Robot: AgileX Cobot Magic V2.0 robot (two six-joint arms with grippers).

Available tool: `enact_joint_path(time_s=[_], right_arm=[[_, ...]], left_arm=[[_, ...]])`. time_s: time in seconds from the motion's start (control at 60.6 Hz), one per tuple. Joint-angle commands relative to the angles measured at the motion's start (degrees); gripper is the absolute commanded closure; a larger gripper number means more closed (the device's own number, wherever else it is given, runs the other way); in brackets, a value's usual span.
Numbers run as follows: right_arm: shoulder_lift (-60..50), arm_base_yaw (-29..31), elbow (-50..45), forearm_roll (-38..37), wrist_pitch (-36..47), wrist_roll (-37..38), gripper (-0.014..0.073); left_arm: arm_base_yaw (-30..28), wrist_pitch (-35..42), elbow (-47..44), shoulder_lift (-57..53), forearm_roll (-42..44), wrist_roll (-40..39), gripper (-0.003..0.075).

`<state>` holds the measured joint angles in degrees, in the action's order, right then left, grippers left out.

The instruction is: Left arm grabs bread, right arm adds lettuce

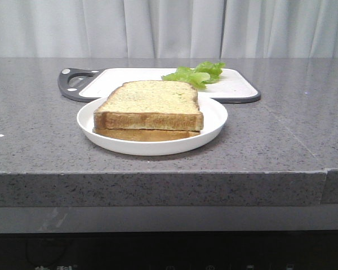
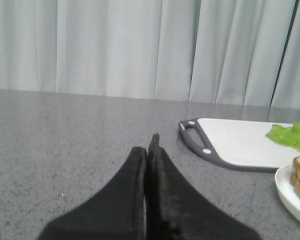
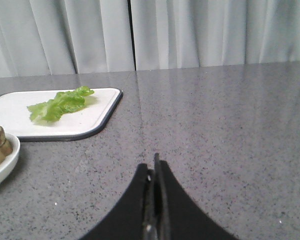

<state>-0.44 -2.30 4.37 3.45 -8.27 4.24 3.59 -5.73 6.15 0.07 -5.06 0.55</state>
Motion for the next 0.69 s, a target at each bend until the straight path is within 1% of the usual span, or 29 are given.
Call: enact_joint_path(time_s=[0.0,0.116,0.314,0.413,0.528,0.677], right_arm=[[-0.5,0.3,5.7,-0.7,0.0,0.0,0.0659],[2.1,0.3,11.2,-0.7,-3.5,0.0,0.0659],[10.3,0.3,20.1,-0.7,-7.9,0.0,0.0659],[14.7,0.3,23.7,-0.7,-9.9,0.0,0.0659],[19.9,0.3,26.7,0.3,-10.9,0.0,0.0659],[24.0,0.3,27.2,0.8,-7.8,0.0,0.0659]], left_arm=[[-0.2,0.2,6.6,2.9,-0.6,-0.6,0.0741],[-0.2,-6.8,14.2,7.8,-0.4,-0.6,0.0741],[-0.2,-15.1,25.2,17.6,-0.3,-0.6,0.0741],[-0.2,-16.0,28.2,21.8,-0.3,-0.6,0.0741],[-0.2,-15.5,28.8,25.2,-1.7,-0.6,0.0741],[-0.2,-15.5,28.8,27.6,-2.1,-0.6,0.0741]])
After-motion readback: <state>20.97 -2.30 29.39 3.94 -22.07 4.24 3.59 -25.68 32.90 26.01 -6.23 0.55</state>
